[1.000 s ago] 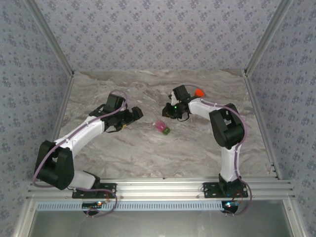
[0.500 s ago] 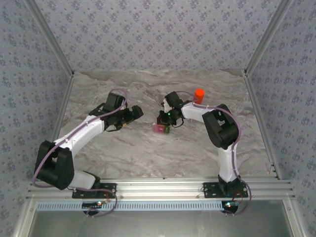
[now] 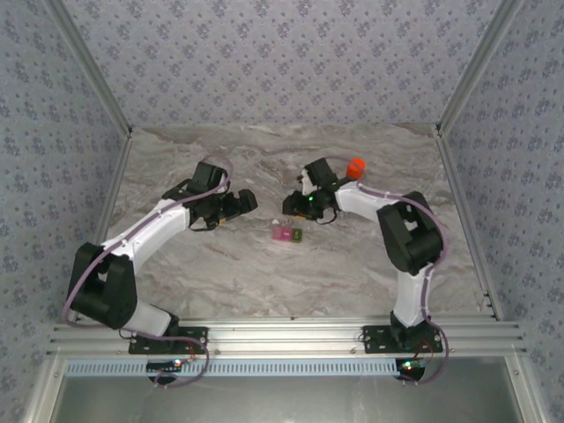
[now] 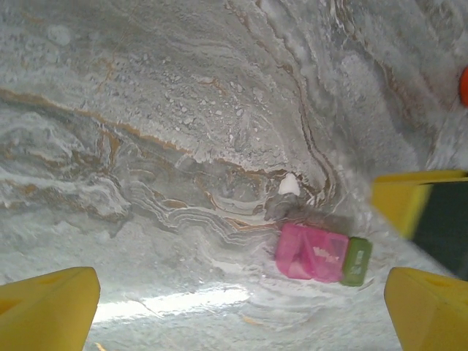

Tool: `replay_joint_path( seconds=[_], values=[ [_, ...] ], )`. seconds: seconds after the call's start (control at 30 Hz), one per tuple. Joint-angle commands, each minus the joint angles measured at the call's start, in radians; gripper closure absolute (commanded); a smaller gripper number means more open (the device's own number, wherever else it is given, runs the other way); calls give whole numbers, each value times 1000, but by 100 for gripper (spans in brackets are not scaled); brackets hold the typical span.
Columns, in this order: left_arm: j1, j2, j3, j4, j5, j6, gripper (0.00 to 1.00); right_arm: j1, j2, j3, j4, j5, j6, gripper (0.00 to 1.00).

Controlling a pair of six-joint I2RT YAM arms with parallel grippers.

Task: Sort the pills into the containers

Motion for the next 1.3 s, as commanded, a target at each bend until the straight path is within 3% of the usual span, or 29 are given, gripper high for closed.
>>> replay_joint_path(
  seconds=[0.0,0.13,0.4,1.27],
  values=[
    [-20,32,67,-113,-4,182,0,-4,-112,-42,-57,71,-15,48],
    [-93,59,79,-167,-60,260,1,32,-193,-150,-100,168,-28,40],
    [-169,75,39,-130,-105,247,0,98,-206,-208,-137,273,-52,34],
    [-222,242,111,-118,-144,275,0,117,-86,-171,-135,304,-63,34]
  ],
)
